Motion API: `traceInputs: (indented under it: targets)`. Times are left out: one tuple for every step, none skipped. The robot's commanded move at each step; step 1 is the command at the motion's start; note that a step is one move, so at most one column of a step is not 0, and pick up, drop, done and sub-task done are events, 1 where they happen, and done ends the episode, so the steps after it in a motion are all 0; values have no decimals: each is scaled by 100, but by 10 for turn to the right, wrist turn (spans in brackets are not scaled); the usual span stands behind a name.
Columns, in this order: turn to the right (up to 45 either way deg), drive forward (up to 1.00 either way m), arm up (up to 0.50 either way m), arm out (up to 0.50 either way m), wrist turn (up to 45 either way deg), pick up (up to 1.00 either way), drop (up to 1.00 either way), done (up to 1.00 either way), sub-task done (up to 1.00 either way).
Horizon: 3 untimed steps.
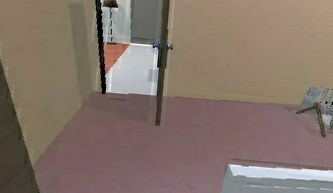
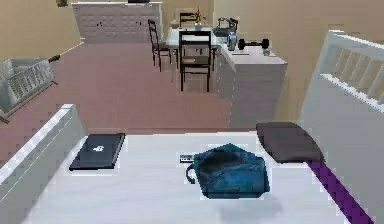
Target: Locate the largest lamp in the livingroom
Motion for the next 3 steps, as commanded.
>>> traceInputs:
  targets:
    - [0, 45, 0, 0, 0, 0, 0, 0, 0]
    - [-150, 0, 0, 0, 0, 0, 0, 0, 0]
    - [0, 100, 0, 0, 0, 0, 0, 0, 0]
